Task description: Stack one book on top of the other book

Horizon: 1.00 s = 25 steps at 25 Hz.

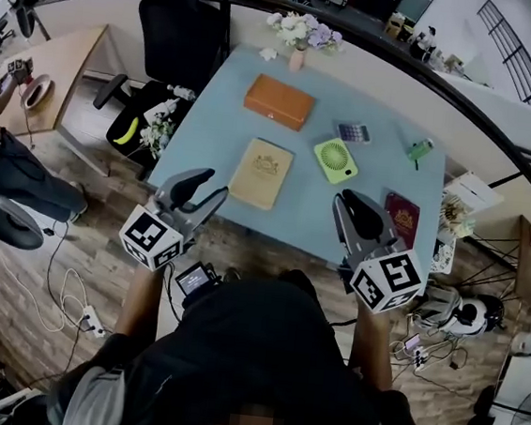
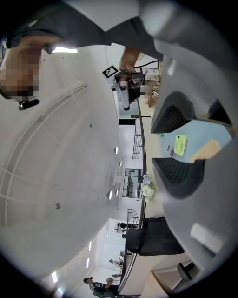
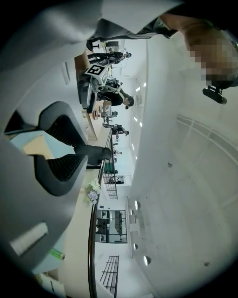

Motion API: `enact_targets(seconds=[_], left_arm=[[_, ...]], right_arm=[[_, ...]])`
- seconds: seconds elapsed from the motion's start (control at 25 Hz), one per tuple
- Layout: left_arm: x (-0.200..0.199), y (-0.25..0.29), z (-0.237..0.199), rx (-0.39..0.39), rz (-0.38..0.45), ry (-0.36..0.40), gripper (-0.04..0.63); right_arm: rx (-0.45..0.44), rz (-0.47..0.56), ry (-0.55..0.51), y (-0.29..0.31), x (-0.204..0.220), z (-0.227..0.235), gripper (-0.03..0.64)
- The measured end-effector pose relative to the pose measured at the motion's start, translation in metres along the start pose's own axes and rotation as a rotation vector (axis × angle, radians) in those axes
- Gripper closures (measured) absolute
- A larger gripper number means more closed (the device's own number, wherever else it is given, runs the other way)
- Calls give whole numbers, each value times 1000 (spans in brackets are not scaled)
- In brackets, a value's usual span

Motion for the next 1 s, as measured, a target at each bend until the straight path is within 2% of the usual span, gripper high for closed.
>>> enact_targets(seconds=[0.36, 0.6, 1.0], left_arm=[[22, -15, -16, -85, 17, -64, 376], [37, -18, -23, -131, -15, -91, 376], [54, 14, -44, -136, -89, -99, 376]], right_arm=[[-34, -73, -22, 35, -9, 2, 578], [-46, -113, -9, 55, -6, 17, 578], [-94, -185, 58, 111, 14, 56, 578]])
Point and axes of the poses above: the fingertips, and each gripper's own axes: y forward along the fingers, z to its right, x out of its underside, the point moved 9 cm from there along -y, backward along the fingers, and after that the axes turned 12 degrees about y, right-handed, at the moved point
